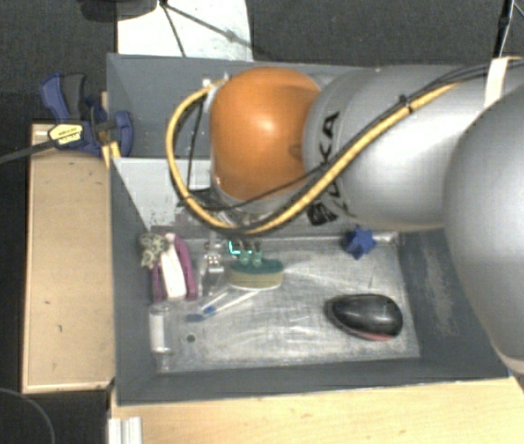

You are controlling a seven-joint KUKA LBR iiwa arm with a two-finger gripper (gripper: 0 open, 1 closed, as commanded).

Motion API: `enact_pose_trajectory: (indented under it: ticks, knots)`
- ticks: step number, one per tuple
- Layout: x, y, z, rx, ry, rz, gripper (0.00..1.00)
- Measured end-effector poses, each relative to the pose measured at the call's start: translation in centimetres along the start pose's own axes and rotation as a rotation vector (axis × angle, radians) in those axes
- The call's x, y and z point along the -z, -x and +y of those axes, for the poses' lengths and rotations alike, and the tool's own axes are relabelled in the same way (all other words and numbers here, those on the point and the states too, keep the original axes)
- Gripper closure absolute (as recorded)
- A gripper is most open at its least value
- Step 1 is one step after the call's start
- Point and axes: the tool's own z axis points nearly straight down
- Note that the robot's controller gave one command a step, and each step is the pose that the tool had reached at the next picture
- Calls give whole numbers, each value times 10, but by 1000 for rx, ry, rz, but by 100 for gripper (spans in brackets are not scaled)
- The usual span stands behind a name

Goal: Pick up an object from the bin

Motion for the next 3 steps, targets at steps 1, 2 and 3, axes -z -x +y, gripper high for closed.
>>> enact_pose_trajectory:
  ticks: [1,2,3]
  knots:
    - [-109,-34,-49,159,-2,1,0]
    - [-105,-31,-47,154,1,-7,100]
    - [6,-42,-45,87,3,-14,100]
